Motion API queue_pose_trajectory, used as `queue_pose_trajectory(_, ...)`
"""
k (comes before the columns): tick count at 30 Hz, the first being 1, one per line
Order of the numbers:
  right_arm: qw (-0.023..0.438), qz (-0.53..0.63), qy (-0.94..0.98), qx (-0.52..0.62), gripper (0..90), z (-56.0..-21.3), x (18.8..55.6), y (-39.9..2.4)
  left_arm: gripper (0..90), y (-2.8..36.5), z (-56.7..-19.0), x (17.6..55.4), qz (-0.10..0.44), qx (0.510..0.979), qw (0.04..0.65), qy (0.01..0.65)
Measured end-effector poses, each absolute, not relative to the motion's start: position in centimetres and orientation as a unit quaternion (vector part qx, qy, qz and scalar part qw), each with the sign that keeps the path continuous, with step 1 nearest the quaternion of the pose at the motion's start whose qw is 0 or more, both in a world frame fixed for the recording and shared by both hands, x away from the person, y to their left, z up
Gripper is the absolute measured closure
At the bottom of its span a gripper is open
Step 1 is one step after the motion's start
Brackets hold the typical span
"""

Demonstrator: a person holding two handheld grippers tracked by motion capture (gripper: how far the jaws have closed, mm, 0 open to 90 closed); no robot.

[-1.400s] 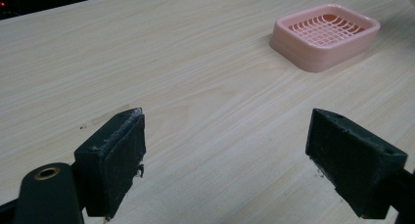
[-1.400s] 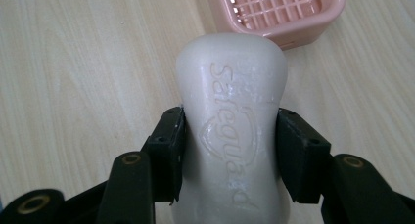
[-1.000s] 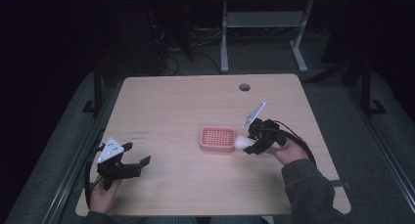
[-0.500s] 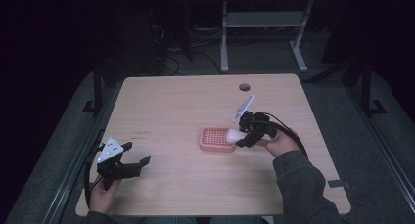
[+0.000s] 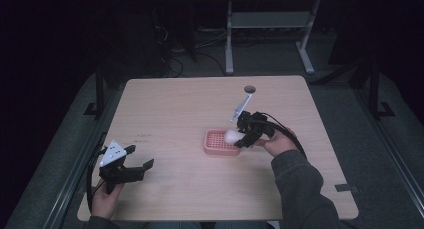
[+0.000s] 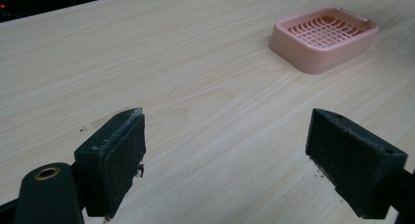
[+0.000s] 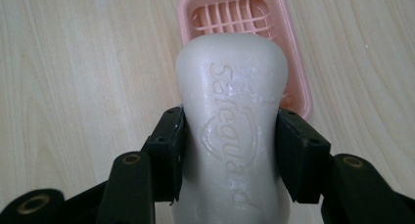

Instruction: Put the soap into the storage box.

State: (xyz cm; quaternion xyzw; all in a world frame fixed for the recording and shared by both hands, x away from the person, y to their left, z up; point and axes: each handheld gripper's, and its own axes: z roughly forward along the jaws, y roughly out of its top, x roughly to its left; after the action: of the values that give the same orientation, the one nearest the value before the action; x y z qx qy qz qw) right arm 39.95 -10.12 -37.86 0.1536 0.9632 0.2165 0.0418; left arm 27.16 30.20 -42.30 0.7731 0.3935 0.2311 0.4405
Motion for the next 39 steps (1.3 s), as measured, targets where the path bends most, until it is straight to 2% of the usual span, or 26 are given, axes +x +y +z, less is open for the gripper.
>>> queue_pose_trajectory(18, 0.036, 0.203, 0.969, 0.137, 48.6, -37.9, 41.5, -7.2, 14.5, 30.2, -42.3, 27.2, 0.231, 0.773, 0.441, 0.393)
queue_pose_trajectory(39, 0.024, 0.184, 0.974, 0.133, 48.6, -39.9, 43.2, -4.9, 14.5, 30.2, -42.2, 27.2, 0.231, 0.773, 0.441, 0.392)
